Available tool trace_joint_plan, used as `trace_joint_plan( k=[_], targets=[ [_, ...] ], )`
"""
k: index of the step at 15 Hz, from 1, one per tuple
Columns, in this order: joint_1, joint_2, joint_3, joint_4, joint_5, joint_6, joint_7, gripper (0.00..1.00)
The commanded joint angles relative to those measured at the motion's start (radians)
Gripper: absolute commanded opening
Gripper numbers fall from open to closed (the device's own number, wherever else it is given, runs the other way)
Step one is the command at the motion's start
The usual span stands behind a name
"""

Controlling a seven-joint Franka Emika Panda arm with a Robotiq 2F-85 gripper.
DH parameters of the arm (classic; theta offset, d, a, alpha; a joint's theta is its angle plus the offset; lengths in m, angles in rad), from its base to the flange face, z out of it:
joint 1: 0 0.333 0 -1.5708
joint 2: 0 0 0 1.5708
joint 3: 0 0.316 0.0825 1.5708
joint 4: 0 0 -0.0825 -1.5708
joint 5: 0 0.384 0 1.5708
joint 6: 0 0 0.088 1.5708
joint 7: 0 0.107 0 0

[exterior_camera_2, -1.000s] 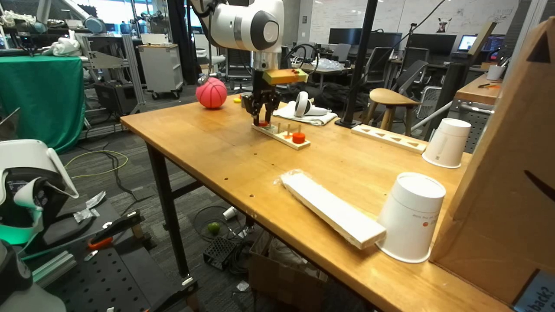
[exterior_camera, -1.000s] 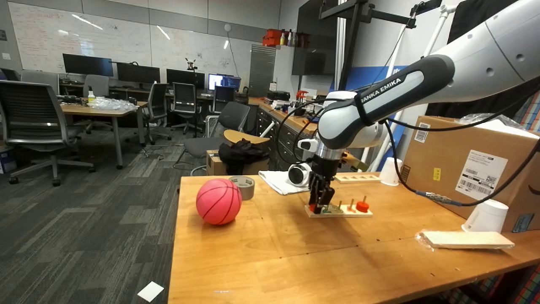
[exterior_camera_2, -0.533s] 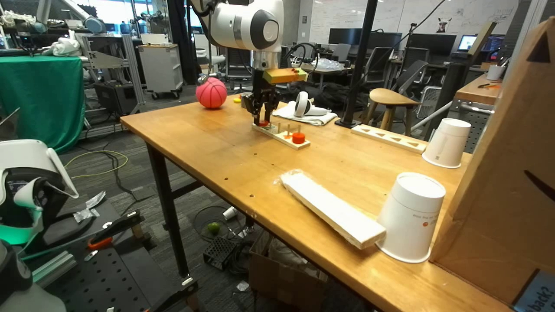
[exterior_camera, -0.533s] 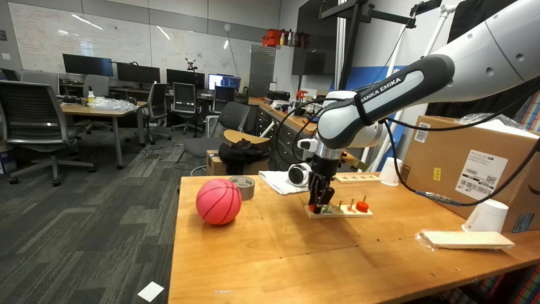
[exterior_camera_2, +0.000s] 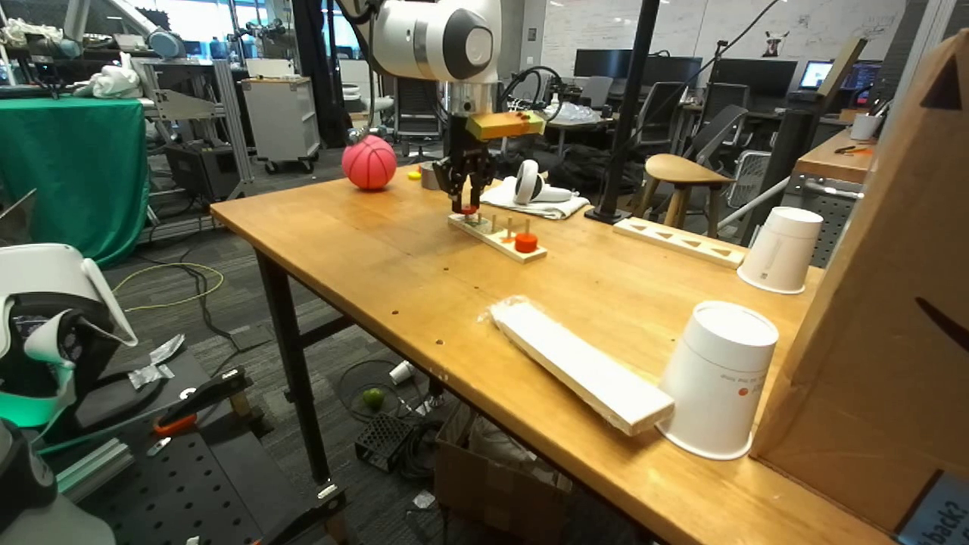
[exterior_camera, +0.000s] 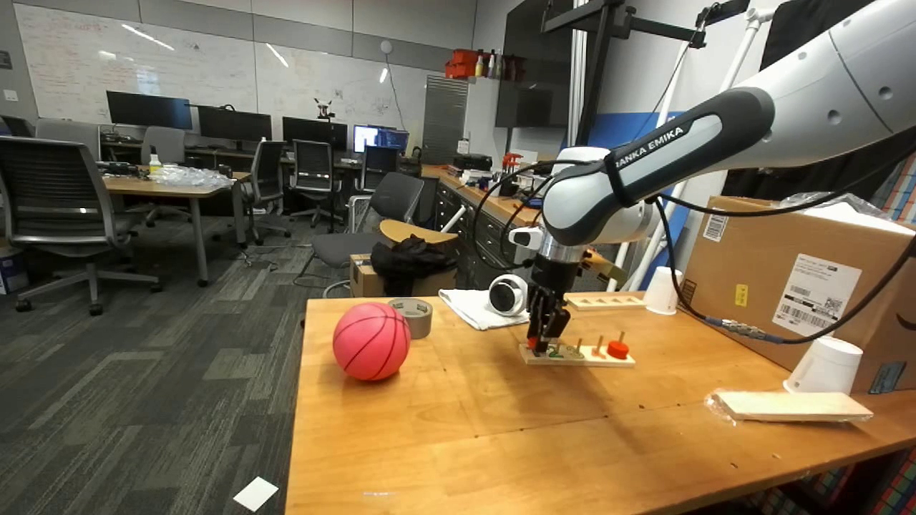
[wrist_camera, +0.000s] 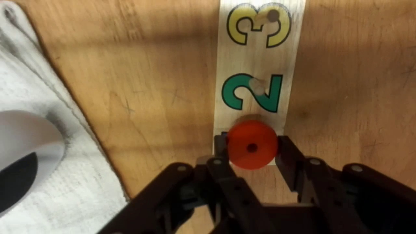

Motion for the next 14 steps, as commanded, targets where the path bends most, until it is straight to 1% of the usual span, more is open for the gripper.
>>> trace_joint_plan(
  k=[1,8,14],
  targets=[
    [0.002,-0.041,-0.027,0.020,-0.014,-0.024,0.022,0.17],
    [-0.007,-0.105,-0.103,0.000,-0.056,-0.037,0.116,0.17],
    [-0.023,-0.169,-0.127,-0.041,-0.064,-0.080,0.197,0.17]
  ],
)
